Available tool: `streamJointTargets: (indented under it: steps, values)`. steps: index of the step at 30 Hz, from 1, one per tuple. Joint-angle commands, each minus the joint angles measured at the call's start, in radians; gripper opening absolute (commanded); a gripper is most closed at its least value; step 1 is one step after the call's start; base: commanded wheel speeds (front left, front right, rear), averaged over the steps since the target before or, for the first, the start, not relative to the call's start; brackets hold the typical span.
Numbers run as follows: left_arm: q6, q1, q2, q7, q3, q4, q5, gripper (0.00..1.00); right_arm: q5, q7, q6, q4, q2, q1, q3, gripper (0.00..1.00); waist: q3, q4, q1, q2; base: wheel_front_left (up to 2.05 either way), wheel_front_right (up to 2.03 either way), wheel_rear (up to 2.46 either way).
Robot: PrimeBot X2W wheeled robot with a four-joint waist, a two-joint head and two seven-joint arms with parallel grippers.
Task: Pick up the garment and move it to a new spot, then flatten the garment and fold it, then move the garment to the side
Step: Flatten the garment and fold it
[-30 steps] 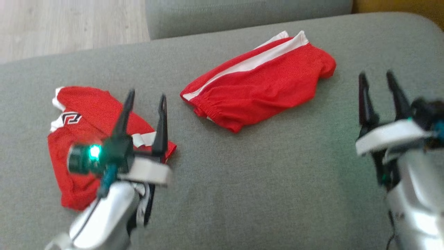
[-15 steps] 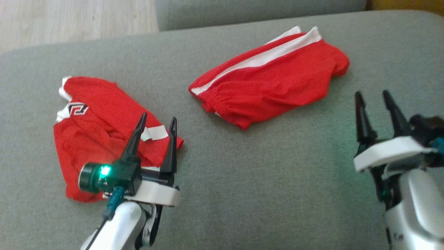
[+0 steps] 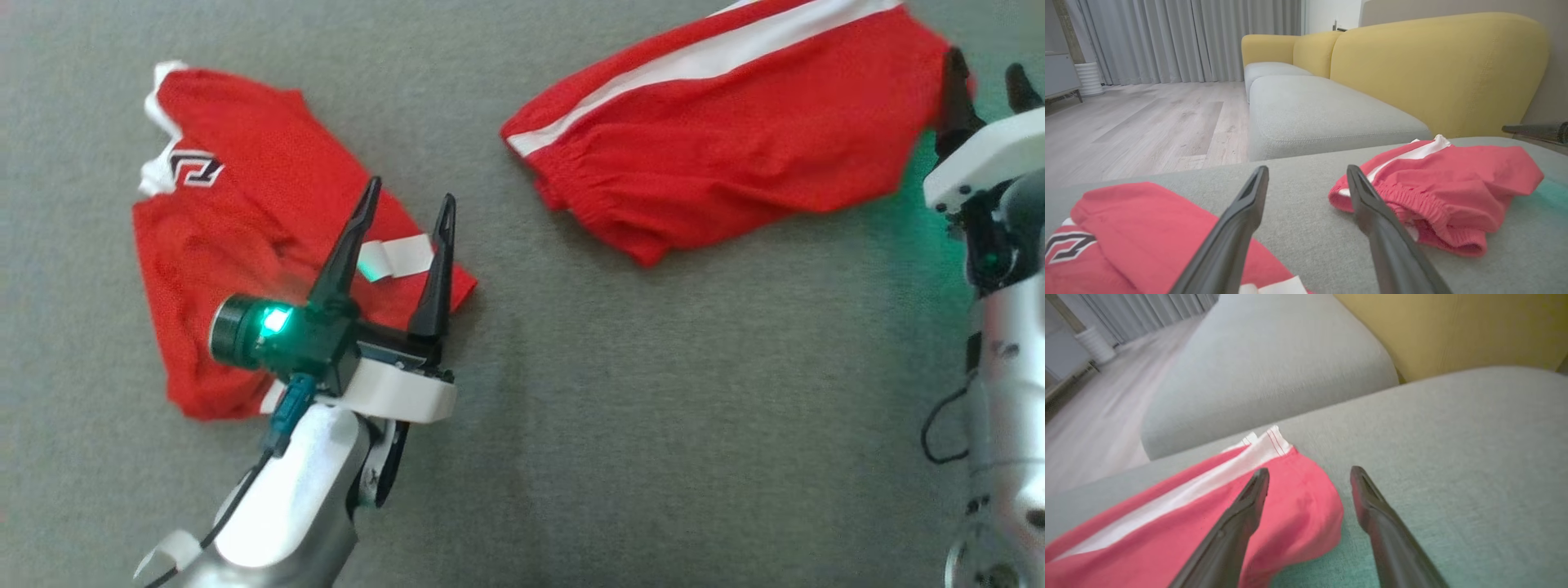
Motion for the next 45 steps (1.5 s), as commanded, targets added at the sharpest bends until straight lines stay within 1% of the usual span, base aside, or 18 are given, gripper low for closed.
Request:
streamJointTargets:
  steps: [1,5,9,12,15,16,17,21,22,27,34,35,38,41,45]
  values:
    - [-0.006,-0.036,0.004,-0.005,0.042,-0.021,0.013,1.00,-0.021,0.015,-0.001,0.011,-0.008,-0.046,0.000,1.00,0.035,0.039,-0.0004,0.0000,0.00,0.00,0.00]
    - [-0.031,-0.045,-0.021,-0.005,0.053,-0.011,0.025,1.00,-0.089,0.045,-0.001,0.147,-0.023,-0.110,-0.034,1.00,0.046,0.061,-0.0004,0.0000,0.00,0.00,0.00]
    - [-0.056,-0.041,-0.038,-0.005,0.063,-0.006,0.038,1.00,-0.131,0.071,-0.001,0.260,-0.033,-0.148,-0.043,1.00,0.043,0.074,-0.0004,0.0000,0.00,0.00,0.00]
    - [-0.066,-0.039,-0.043,-0.005,0.076,-0.004,0.048,1.00,-0.159,0.086,-0.001,0.322,-0.037,-0.174,-0.024,1.00,0.048,0.076,-0.0004,0.0000,0.00,0.00,0.00]
    - [-0.073,-0.038,-0.049,-0.005,0.088,-0.002,0.059,1.00,-0.162,0.100,-0.001,0.372,-0.034,-0.196,0.014,1.00,0.050,0.075,-0.0004,0.0000,0.00,0.00,0.00]
    - [-0.075,-0.039,-0.051,-0.005,0.092,-0.001,0.062,1.00,-0.158,0.105,-0.001,0.386,-0.034,-0.203,0.026,0.75,0.051,0.075,-0.0004,0.0000,0.00,0.00,0.00]
    - [-0.077,-0.040,-0.053,-0.005,0.096,-0.001,0.065,1.00,-0.152,0.106,-0.001,0.398,-0.036,-0.210,0.038,0.00,0.051,0.074,-0.0004,0.0000,0.00,0.00,0.00]
    - [-0.083,-0.037,-0.062,-0.005,0.110,0.003,0.077,1.00,-0.131,0.081,-0.001,0.421,-0.060,-0.227,0.073,0.00,0.043,0.068,-0.0004,0.0000,0.00,0.00,0.00]
    - [-0.086,-0.032,-0.065,-0.005,0.117,0.005,0.082,1.00,-0.123,0.058,-0.001,0.427,-0.075,-0.230,0.088,0.00,0.035,0.061,-0.0004,0.0000,0.00,0.00,0.00]
    - [-0.094,-0.016,-0.071,-0.005,0.139,0.009,0.092,1.00,-0.104,0.011,-0.001,0.433,-0.132,-0.220,0.118,0.00,0.011,0.040,-0.0004,0.0000,0.00,0.00,0.00]
    - [-0.105,0.005,-0.079,-0.005,0.162,0.007,0.107,1.00,-0.099,-0.035,-0.001,0.435,-0.246,-0.168,0.111,0.00,-0.028,0.008,-0.0004,0.0000,0.00,0.00,0.00]
    - [-0.105,0.005,-0.079,-0.005,0.162,0.007,0.107,1.00,-0.099,-0.035,-0.001,0.435,-0.246,-0.168,0.111,0.00,-0.028,0.008,-0.0004,0.0000,0.00,0.00,0.00]
    - [-0.110,0.013,-0.085,-0.005,0.168,0.008,0.112,1.00,-0.098,-0.057,-0.001,0.435,-0.288,-0.137,0.080,0.00,-0.039,0.001,-0.0004,0.0000,0.00,0.00,0.00]
    - [-0.115,0.020,-0.087,-0.005,0.172,0.012,0.119,1.00,-0.097,-0.082,-0.001,0.429,-0.301,-0.105,0.058,0.00,-0.043,0.000,-0.0004,0.0000,0.00,0.00,0.00]
    - [-0.118,0.028,-0.081,-0.005,0.184,0.015,0.127,1.00,-0.093,-0.132,-0.001,0.397,-0.287,-0.091,0.026,0.00,-0.045,-0.003,-0.0004,0.0000,0.00,0.00,0.00]
